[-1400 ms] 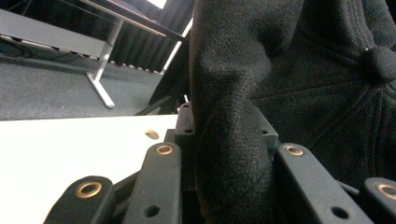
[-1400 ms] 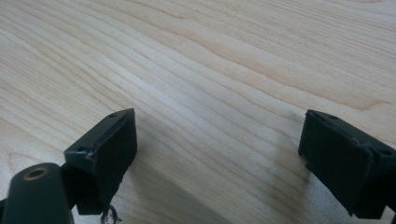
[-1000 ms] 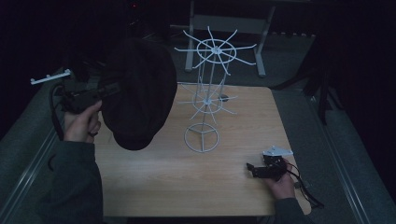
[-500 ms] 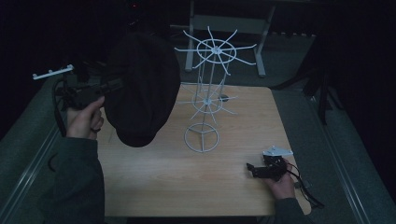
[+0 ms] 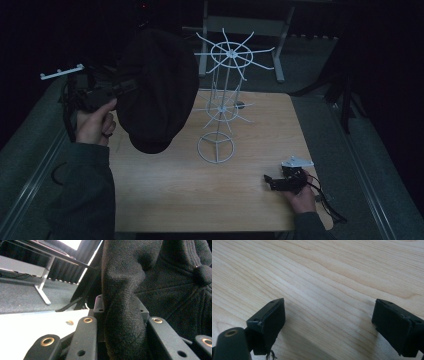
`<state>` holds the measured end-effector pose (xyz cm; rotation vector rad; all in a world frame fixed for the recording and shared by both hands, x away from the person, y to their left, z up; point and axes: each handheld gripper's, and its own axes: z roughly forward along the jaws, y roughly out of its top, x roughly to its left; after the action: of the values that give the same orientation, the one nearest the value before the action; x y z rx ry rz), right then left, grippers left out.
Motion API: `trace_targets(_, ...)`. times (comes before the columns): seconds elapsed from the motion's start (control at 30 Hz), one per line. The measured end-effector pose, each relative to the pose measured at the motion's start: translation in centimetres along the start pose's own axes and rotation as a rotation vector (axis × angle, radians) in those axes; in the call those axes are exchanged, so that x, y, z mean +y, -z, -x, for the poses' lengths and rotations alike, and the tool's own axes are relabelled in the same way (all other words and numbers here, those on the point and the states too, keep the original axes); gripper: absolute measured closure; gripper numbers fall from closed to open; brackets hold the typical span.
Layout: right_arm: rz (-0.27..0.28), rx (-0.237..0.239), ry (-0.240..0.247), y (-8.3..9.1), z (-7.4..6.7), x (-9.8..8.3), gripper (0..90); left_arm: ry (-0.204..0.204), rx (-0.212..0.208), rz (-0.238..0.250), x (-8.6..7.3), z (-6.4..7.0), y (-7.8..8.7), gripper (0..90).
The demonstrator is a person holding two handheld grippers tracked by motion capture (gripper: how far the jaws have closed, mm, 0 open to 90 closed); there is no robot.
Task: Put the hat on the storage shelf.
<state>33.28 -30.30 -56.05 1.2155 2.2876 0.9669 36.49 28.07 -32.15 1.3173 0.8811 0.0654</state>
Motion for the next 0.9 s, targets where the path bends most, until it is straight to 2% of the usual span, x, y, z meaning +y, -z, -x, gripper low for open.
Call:
trace_targets(0.17, 0.0, -0.001, 0.0, 0.0, 0.0, 0.0, 11.4, 0.011, -0.01, -0.003, -0.1, -0.2, -0.7, 72.9)
trace_targets(0.53, 0.0, -0.001, 0.0, 0.0, 0.0, 0.0, 11.4, 0.0, -0.019, -0.016, 0.4, 0.1, -2.6, 72.9)
trace_targets(0.7, 0.0, -0.001, 0.0, 0.0, 0.0, 0.0, 11.4, 0.022, -0.031, -0.026, 0.2, -0.4, -3.7, 72.9)
trace_targets(0.83, 0.001, -0.001, 0.001, 0.0, 0.0, 0.0, 11.4, 0.031, -0.021, -0.064, -0.2, -0.8, -4.9, 72.9)
trace_targets(0.9, 0.001, -0.001, 0.002, 0.0, 0.0, 0.0, 11.4, 0.039, -0.029, -0.083, -0.4, -1.0, -5.6, 72.8)
